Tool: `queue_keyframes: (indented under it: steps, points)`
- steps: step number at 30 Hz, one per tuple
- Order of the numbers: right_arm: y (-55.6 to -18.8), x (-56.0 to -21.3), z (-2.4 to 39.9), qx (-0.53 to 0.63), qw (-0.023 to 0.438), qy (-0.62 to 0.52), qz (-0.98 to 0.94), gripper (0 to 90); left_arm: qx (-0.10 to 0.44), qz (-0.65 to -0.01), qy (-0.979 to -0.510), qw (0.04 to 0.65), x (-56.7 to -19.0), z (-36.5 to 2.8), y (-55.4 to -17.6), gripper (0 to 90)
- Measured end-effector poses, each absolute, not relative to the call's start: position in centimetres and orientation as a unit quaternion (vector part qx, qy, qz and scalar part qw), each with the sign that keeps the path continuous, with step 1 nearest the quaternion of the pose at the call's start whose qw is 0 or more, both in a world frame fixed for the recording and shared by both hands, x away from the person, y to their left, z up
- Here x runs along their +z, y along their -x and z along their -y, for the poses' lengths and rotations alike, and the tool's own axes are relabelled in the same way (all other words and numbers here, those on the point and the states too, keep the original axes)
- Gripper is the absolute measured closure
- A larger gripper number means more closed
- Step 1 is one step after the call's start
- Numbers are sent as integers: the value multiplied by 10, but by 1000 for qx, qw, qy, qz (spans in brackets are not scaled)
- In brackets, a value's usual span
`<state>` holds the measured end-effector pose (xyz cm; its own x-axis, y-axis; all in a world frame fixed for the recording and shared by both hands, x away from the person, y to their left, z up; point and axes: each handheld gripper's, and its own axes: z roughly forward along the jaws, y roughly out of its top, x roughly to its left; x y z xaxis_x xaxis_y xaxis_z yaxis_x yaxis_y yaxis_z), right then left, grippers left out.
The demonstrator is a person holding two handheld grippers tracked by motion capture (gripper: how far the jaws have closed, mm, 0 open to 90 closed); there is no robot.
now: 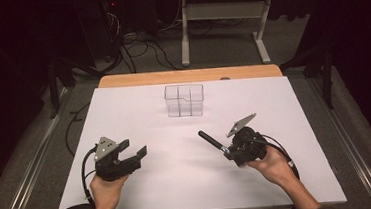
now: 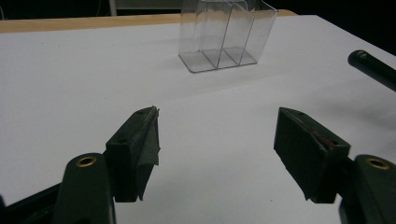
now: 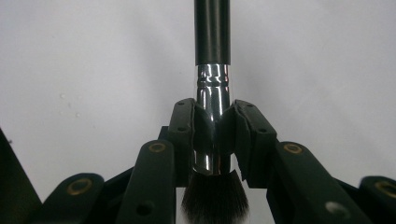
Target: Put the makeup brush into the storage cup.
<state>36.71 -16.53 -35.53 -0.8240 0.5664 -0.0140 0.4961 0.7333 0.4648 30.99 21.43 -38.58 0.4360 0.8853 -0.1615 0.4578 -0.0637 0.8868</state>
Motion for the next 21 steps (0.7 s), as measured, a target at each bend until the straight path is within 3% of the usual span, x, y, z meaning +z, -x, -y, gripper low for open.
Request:
queue_keyframes:
  steps: [21]
  points:
    - [-355, -343, 158, 271, 67, -287, -916, 723, 224, -474, -708, 474, -384, -208, -310, 309]
